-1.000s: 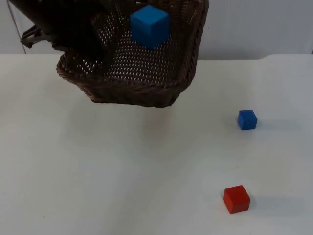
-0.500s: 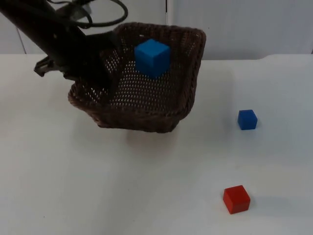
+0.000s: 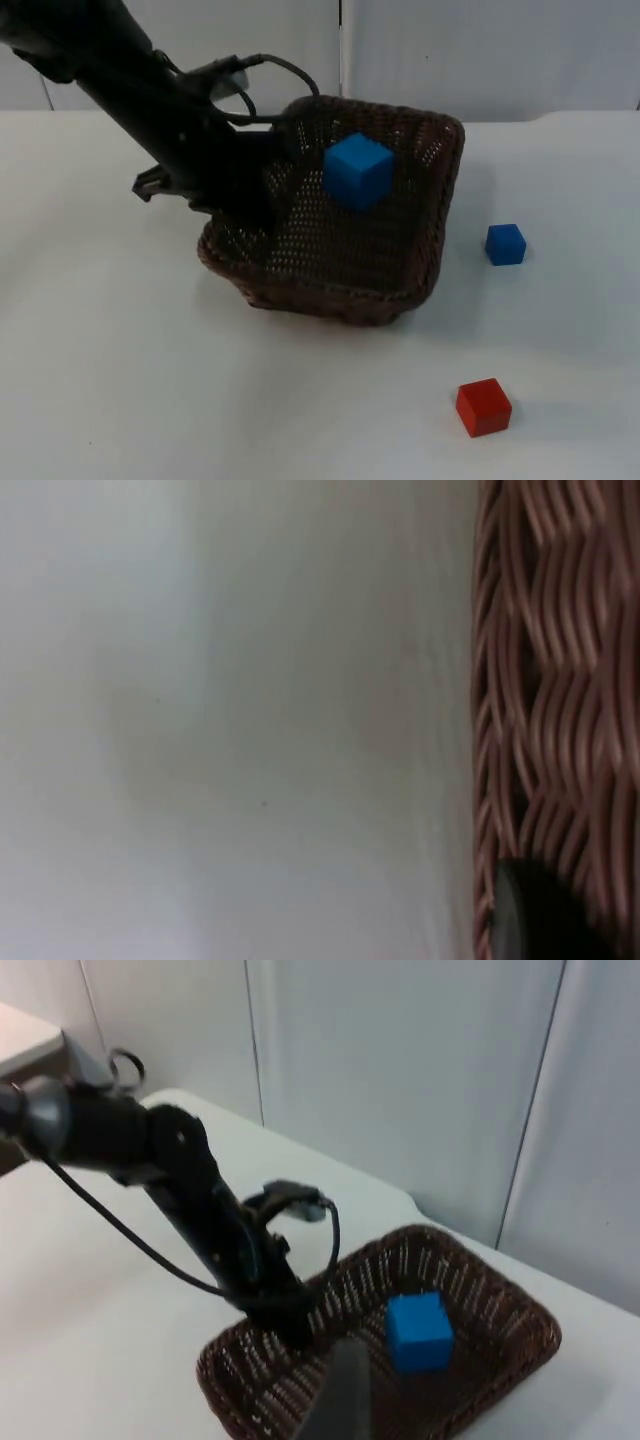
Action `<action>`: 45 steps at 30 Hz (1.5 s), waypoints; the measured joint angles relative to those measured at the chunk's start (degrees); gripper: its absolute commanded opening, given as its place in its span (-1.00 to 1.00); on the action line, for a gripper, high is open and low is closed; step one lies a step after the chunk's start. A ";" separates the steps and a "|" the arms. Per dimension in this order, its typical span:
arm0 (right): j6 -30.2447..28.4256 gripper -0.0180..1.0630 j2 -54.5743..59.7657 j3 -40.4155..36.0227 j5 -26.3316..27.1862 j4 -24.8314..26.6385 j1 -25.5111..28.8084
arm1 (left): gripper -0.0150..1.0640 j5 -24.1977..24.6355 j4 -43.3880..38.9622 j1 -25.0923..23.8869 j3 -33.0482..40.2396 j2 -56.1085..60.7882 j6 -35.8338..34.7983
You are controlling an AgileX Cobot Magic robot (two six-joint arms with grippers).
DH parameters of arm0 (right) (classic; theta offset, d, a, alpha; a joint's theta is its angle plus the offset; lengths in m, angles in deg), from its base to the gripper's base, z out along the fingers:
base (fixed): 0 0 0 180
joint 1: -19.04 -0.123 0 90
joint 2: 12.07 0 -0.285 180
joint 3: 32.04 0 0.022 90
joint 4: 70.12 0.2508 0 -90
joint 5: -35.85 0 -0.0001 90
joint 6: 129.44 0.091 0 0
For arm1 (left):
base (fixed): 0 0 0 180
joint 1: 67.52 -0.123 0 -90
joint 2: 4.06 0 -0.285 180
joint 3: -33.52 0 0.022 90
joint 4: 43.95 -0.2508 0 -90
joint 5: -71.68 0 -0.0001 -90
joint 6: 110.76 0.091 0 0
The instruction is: Pick up the basket with the left hand and place the largest block into the basket with the right hand.
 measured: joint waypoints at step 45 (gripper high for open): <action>-1.36 0.36 -5.89 -1.90 -4.49 0.00 0.00 | 0.97 3.20 3.45 0.49 0.00 2.71 -0.35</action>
